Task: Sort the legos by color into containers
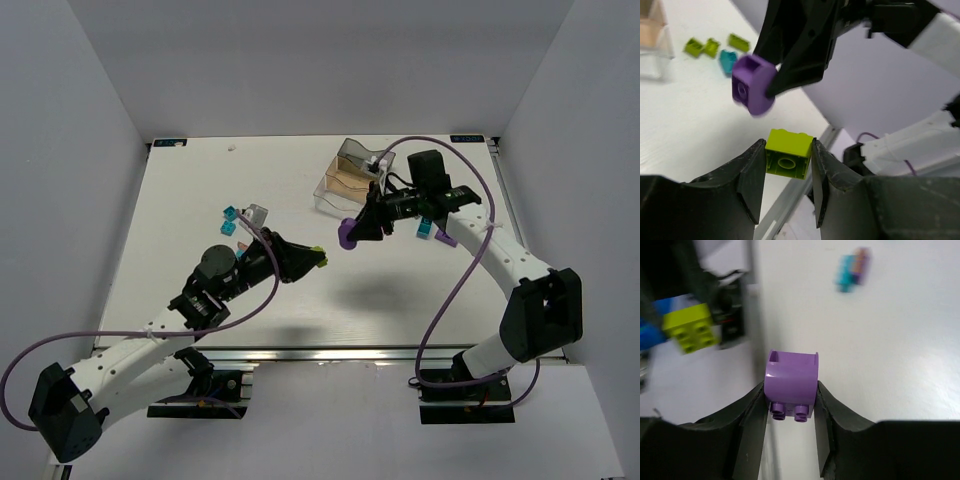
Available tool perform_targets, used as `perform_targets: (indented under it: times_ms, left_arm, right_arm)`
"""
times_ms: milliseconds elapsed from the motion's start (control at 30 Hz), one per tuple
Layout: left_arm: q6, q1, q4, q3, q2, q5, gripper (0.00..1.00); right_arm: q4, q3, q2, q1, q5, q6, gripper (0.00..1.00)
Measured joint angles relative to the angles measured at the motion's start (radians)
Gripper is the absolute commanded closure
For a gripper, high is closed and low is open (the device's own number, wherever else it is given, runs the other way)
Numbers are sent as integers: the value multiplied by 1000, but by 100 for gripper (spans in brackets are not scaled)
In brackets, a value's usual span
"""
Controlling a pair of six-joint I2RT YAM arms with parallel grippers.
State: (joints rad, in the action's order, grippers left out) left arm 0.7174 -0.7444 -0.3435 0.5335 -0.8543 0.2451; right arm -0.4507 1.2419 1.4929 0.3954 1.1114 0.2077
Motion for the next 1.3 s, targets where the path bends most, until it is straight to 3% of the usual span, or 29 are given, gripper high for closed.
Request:
perform_targets:
  times_ms: [200, 367, 533, 767, 867, 900, 1000, 1100, 1200, 1300]
  left_arm:
    - [-27, 0, 156, 32, -28, -138, 99]
    - [-33, 0, 217, 64, -53, -212, 99]
    - [-29, 0, 232, 77, -59, -250, 99]
    - [-21, 0, 240, 87, -71, -270, 98]
    - [-20, 0, 241, 90, -75, -274, 98]
    - [-19, 0, 243, 93, -79, -276, 98]
    - [-19, 0, 247, 110, -100, -279, 98]
    - [-21, 0, 247, 139, -129, -285, 98]
    - [-29, 0, 249, 178, -171, -290, 98]
    - [-41, 2, 254, 231, -230, -289, 98]
  right_arm:
    - [125, 34, 47, 4, -505, -58, 100]
    - [215, 133, 197, 4, -771, -59, 100]
    - [254, 211, 347, 4, -892, -23, 100]
    - [269, 304, 496, 6, -946, 10, 100]
    - [271, 344, 533, 6, -952, 19, 90]
    - [271, 359, 543, 6, -951, 21, 78]
    - [271, 379, 556, 6, -946, 32, 59]
    - [268, 379, 558, 6, -930, 37, 50]
    - [268, 379, 558, 6, -914, 40, 48]
    - [268, 371, 558, 6, -896, 42, 38]
